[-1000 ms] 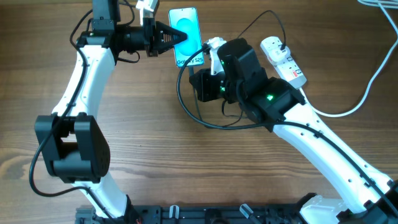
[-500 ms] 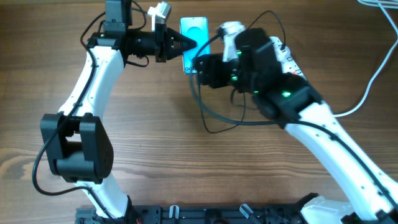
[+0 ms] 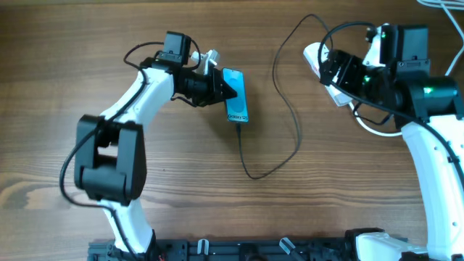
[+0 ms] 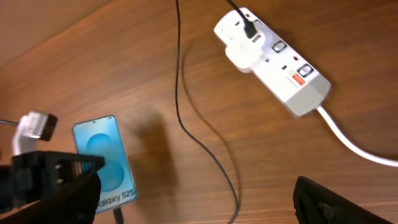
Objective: Plug charger to phone and switch on socket
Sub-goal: 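Release the plug and withdraw the right gripper toward the power strip, then lower the phone onto the table and open the left gripper, then move the right gripper over the power strip switches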
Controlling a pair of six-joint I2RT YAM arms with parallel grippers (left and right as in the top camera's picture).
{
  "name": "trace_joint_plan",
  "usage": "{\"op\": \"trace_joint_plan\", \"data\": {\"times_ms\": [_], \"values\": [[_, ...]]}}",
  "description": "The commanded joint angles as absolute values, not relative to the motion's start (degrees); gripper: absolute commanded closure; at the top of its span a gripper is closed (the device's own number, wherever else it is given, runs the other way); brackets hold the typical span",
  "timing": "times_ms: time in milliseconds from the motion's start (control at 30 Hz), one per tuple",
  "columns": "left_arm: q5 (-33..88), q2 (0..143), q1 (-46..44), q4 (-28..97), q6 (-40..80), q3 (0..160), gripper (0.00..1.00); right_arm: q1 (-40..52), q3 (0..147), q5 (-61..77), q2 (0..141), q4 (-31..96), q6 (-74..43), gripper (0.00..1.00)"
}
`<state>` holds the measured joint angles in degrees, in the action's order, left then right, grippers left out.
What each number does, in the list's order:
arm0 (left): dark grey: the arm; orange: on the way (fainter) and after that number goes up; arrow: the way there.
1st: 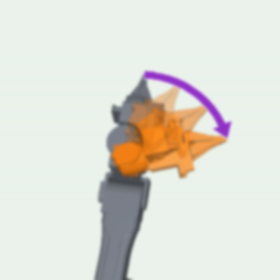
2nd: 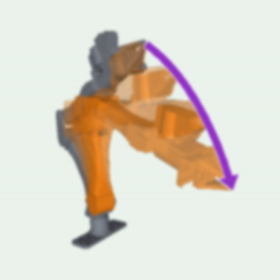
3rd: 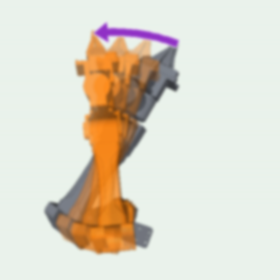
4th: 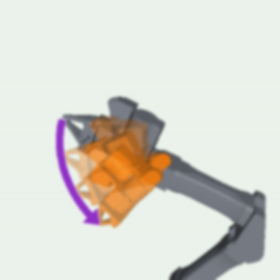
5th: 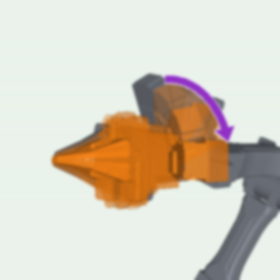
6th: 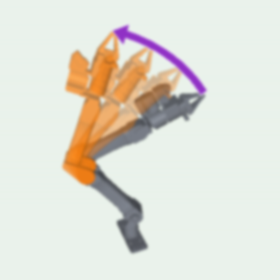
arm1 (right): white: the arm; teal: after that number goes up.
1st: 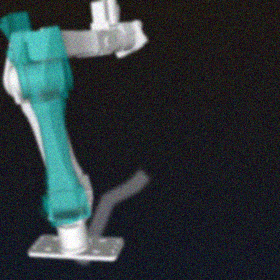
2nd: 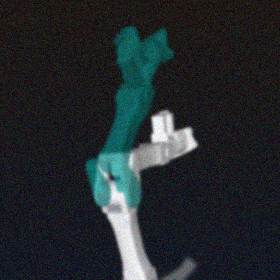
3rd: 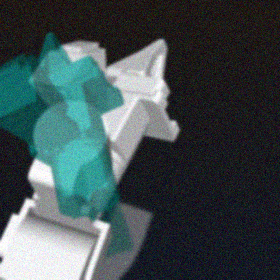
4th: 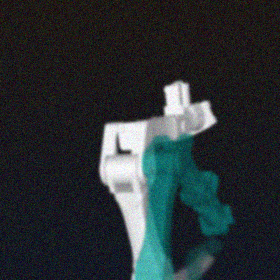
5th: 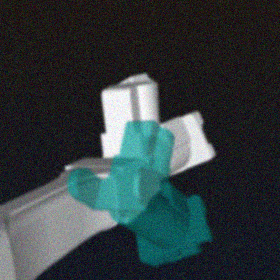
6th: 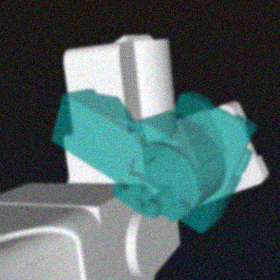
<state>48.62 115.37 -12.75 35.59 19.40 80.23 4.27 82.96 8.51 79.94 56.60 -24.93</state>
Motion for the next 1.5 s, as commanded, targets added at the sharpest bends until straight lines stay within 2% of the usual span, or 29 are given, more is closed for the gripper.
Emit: {"op": "trace_joint_plan", "data": {"times_ms": [0, 267, 367, 467, 567, 667, 700, 800, 900, 1033, 1133, 1233, 1467], "values": [[48.1, 120.4, -12.53, 34.02, 20.12, 80.25, 0.96, 4.16, 83.13, 8.29, 80.47, 57.08, -22.46, 0.01], [47.03, 123.76, -13.41, 30.26, 19.77, 80.25, 0.96, 4.16, 83.13, 8.34, 80.49, 57.87, -22.48, 0.01], [41.82, 123.76, -13.39, 32.01, 19.79, 80.25, 0.84, 4.16, 83.13, 8.32, 80.49, 58.19, -22.46, 0.0], [36.62, 123.76, -13.41, 34.48, 19.77, 80.25, 0.82, 4.16, 83.13, 8.32, 80.49, 58.61, -22.46, 0.01], [33.1, 123.76, -13.39, 36.58, 19.77, 80.25, 0.76, 4.14, 83.13, 8.03, 80.49, 58.54, -22.52, 0.0], [30.5, 123.76, -13.26, 38.79, 19.99, 80.25, 0.68, 4.14, 83.13, 1.48, 80.86, 58.81, -22.72, 0.0], [30.52, 123.76, -13.21, 39.2, 19.99, 80.25, 0.55, 4.14, 83.13, -1.37, 81.49, 58.81, -23.07, 0.01], [30.5, 123.02, -12.14, 41.43, 20.01, 80.27, 0.0, 4.05, 83.13, -3.66, 85.6, 57.78, -22.37, 0.0], [30.5, 120.46, -10.41, 43.48, 20.23, 80.6, 0.0, 3.03, 83.13, -5.61, 88.99, 54.94, -22.46, 0.0], [30.33, 109.62, -6.59, 45.93, 20.21, 81.49, 0.0, -1.67, 83.13, -5.63, 94.89, 48.93, -21.76, 0.0], [25.3, 96.66, -5.28, 46.06, 20.18, 81.49, 0.0, -7.01, 83.13, -5.56, 101.73, 43.72, -19.0, 0.0], [20.34, 89.93, -5.34, 45.89, 20.16, 81.49, 0.0, -9.21, 83.13, -5.56, 106.94, 38.37, -15.81, 0.0], [19.81, 86.8, -5.34, 45.93, 20.16, 81.49, 0.0, -9.63, 83.13, -2.72, 113.34, 27.73, -7.73, 0.0]]}}
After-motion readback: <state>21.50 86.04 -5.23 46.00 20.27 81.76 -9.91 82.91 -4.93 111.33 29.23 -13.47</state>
